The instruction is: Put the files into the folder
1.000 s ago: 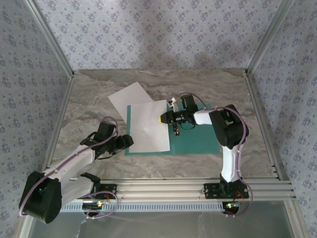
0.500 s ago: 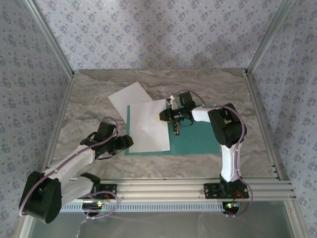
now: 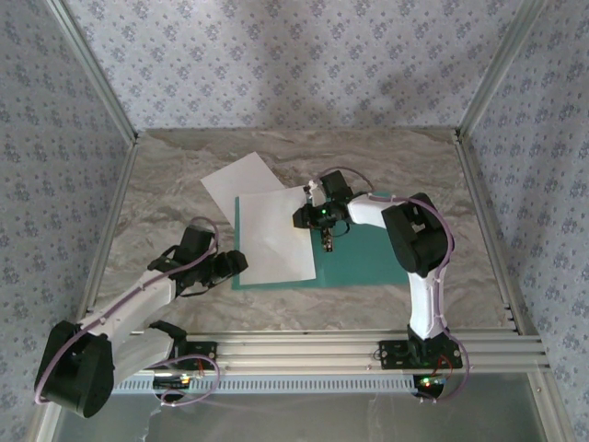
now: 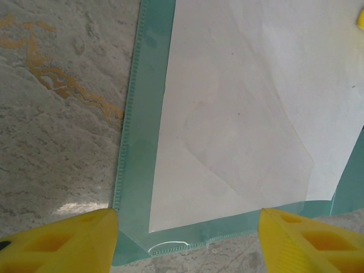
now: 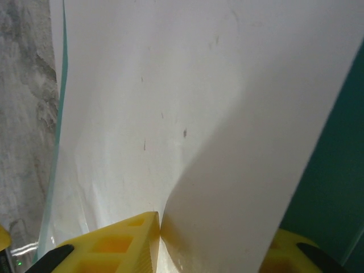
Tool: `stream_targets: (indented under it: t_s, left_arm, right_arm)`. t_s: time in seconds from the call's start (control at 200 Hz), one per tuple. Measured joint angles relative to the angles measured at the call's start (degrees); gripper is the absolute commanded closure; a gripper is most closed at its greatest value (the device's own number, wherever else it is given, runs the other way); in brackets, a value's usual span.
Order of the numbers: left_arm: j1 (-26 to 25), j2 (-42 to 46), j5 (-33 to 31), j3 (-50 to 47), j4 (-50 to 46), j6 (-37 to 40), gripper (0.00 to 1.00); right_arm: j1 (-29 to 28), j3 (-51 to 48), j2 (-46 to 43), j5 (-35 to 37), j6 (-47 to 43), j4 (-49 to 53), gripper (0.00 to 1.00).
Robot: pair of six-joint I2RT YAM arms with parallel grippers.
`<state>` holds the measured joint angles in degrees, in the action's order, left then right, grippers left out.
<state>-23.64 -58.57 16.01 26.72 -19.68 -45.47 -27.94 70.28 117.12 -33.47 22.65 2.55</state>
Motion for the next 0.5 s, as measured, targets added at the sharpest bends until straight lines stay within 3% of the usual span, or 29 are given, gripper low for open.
stream_targets:
  t_s: [0.5]
  left_arm:
    - [0.00, 0.39, -0.22, 0.00, -0.13, 0.00, 0.33]
  right_arm:
    - [-0.15, -3.85, -2.86, 0.15, 1.53, -3.93, 0.82]
